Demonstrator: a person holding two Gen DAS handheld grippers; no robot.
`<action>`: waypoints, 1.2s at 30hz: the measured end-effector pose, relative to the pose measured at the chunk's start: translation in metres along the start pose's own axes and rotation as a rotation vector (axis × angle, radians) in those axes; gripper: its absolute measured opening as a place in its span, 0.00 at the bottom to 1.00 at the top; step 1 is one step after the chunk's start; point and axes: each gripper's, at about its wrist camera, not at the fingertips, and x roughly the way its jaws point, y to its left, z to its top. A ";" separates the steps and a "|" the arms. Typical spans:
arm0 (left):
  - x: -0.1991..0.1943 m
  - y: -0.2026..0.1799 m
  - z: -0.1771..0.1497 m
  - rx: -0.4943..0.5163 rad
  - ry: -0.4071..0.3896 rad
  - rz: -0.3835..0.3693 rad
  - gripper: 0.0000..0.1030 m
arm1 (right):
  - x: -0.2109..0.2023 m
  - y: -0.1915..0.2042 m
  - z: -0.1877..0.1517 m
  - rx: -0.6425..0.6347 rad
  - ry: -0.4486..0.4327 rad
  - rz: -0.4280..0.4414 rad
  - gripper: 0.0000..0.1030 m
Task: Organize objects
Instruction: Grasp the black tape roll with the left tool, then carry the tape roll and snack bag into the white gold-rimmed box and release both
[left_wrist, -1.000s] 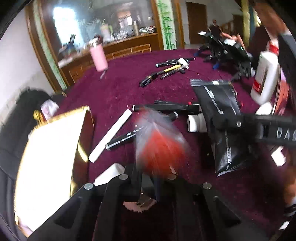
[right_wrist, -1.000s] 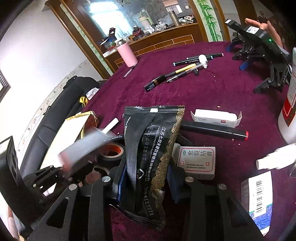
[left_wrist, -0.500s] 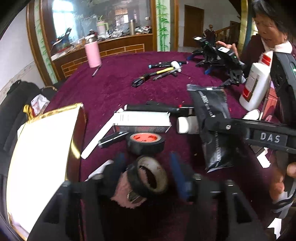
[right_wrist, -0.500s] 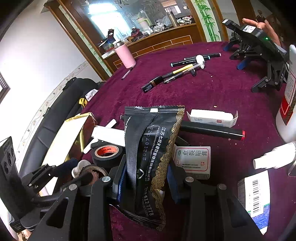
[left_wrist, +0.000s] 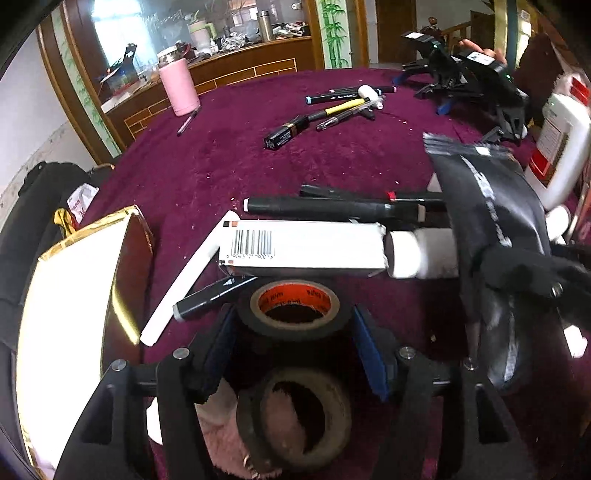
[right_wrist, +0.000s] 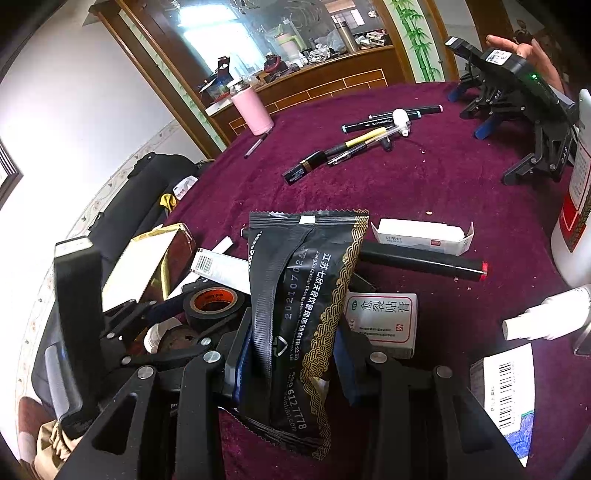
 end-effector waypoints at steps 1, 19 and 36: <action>0.001 0.001 0.001 -0.010 -0.003 -0.003 0.60 | 0.001 -0.001 0.000 0.002 0.001 0.003 0.40; -0.071 0.022 0.001 -0.139 -0.155 -0.014 0.60 | 0.003 -0.009 0.002 0.017 -0.013 0.150 0.41; -0.128 0.085 -0.040 -0.281 -0.269 0.015 0.60 | -0.011 0.046 0.004 -0.118 -0.051 0.091 0.41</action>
